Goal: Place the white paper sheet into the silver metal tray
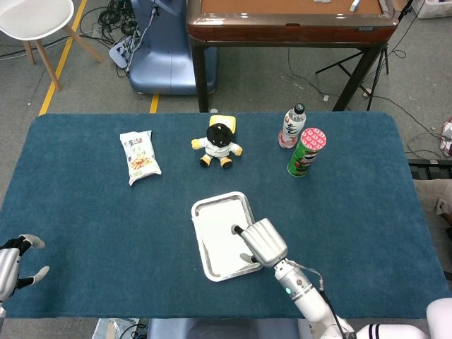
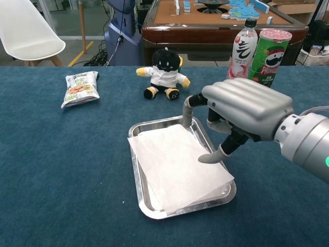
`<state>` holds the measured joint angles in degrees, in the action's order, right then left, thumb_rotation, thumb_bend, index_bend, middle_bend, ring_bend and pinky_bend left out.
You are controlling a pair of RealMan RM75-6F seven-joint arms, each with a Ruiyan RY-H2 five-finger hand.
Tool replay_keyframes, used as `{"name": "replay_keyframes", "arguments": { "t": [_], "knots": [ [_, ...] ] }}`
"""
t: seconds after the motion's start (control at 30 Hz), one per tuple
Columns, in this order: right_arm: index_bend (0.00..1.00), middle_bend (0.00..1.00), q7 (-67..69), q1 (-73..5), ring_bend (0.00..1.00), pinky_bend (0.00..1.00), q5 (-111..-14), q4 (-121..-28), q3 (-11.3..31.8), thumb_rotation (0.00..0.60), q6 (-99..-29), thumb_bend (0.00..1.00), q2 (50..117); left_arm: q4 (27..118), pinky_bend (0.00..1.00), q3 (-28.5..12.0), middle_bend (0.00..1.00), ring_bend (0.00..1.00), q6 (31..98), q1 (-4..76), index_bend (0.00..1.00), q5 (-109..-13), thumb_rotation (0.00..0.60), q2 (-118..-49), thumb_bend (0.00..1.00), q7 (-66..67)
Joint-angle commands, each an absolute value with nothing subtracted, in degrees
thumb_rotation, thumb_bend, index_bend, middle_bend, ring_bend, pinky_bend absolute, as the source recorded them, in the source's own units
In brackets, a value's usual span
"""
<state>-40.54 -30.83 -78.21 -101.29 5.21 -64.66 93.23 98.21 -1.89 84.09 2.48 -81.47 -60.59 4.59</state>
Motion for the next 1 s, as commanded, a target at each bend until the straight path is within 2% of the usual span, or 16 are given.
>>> {"name": "replay_keyframes", "arguments": {
  "t": [0.03,0.07,0.1,0.17,0.27,0.33,0.6,1.0],
  "knots": [
    [0.44,1.00,-42.1,-31.7,1.00,1.00,-75.7,-101.9,5.0,0.600,-62.6,0.40,91.9,98.2,0.49,-1.9,0.36,0.35,84.1,2.5,0.42,-81.4,0.600,-60.6,0.15,4.6],
    [0.44,1.00,-42.7,-32.0,1.00,1.00,-75.1,-101.8,5.0,0.600,-62.2,0.51,91.8,98.2,0.49,-1.9,0.36,0.35,84.1,2.5,0.42,-81.4,0.600,-60.6,0.15,4.6],
    [0.44,1.00,-43.2,-32.1,1.00,1.00,-74.7,-101.8,4.9,0.600,-62.1,0.58,91.8,98.2,0.49,-1.9,0.36,0.35,84.1,2.5,0.42,-81.4,0.600,-60.6,0.15,4.6],
    [0.44,1.00,-44.3,-32.4,1.00,1.00,-73.9,-101.5,4.6,0.600,-61.9,0.77,92.0,98.2,0.49,-1.9,0.36,0.35,84.1,2.5,0.42,-81.4,0.600,-60.6,0.15,4.6],
    [0.44,1.00,-45.2,-32.7,1.00,1.00,-71.7,-101.8,4.3,0.600,-60.9,0.93,92.0,98.2,0.49,-1.9,0.36,0.35,84.2,2.4,0.42,-81.4,0.600,-60.5,0.15,4.4],
    [0.44,1.00,-45.9,-33.1,1.00,1.00,-70.0,-102.1,4.2,0.600,-60.2,0.98,92.0,98.2,0.49,-1.9,0.36,0.35,84.2,2.4,0.42,-81.4,0.600,-60.4,0.15,4.4],
    [0.39,1.00,-50.3,-34.7,1.00,1.00,-63.7,-102.2,2.9,0.600,-58.7,1.00,93.3,98.3,0.49,-1.8,0.36,0.34,84.0,2.5,0.42,-81.5,0.600,-60.5,0.15,4.5],
    [0.37,1.00,-51.8,-36.2,1.00,1.00,-61.1,-101.0,1.2,0.600,-59.4,1.00,95.9,98.5,0.49,-2.0,0.36,0.35,84.6,2.2,0.42,-81.6,0.600,-60.1,0.15,3.9]
  ]
}}
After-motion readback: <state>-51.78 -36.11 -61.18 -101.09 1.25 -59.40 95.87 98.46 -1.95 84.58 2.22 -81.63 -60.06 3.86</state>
